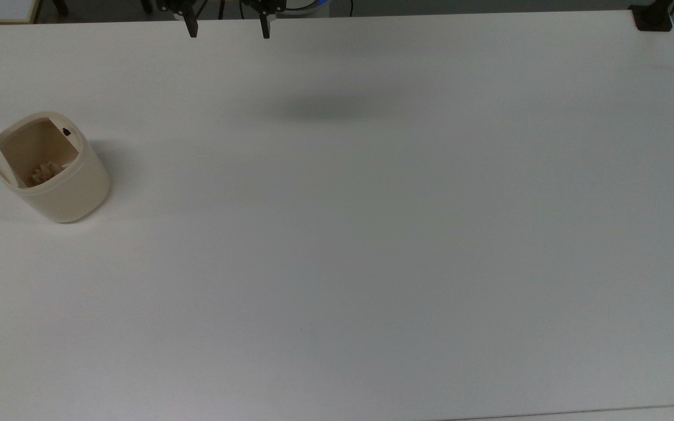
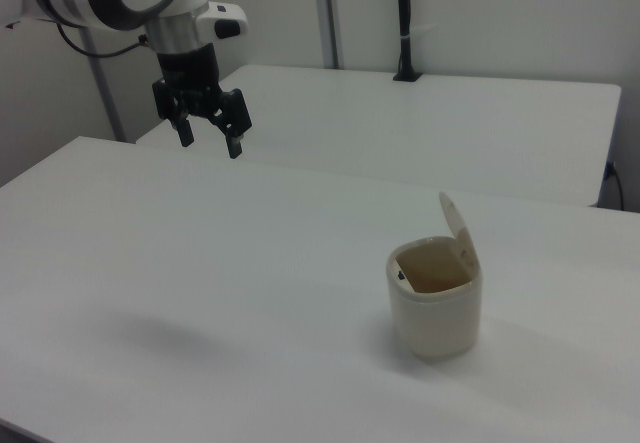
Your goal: Close the trash bin
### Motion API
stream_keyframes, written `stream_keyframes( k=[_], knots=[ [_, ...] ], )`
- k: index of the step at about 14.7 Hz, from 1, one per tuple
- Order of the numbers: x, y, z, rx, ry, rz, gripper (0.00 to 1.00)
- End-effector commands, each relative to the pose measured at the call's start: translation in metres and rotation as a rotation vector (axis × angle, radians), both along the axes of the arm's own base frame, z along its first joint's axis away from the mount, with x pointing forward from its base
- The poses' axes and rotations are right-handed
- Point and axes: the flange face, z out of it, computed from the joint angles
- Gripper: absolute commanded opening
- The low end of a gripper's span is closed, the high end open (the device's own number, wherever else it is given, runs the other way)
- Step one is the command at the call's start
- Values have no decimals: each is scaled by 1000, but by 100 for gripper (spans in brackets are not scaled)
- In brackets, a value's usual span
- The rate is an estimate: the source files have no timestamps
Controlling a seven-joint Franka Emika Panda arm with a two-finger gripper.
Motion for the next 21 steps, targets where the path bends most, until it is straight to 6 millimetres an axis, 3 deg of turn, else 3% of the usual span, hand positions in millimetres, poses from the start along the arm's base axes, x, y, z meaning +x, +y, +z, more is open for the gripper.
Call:
stream_keyframes(
  k=[1, 4, 5, 6, 8, 9, 11, 17, 21],
  knots=[
    [-6, -6, 1, 25, 2, 14, 96],
    [-5, -6, 0, 28, 3, 12, 69],
    [-5, -6, 0, 37, 0, 9, 46],
    [-5, -9, 0, 45, -3, 0, 32],
    [-3, -20, 7, 70, -24, -27, 8],
    [-1, -26, 6, 74, -25, -41, 0],
    [5, -43, -1, 69, -30, -75, 0],
    [25, -150, -29, 22, -155, -267, 0],
    [26, -217, -53, -17, -214, -371, 0]
  ],
)
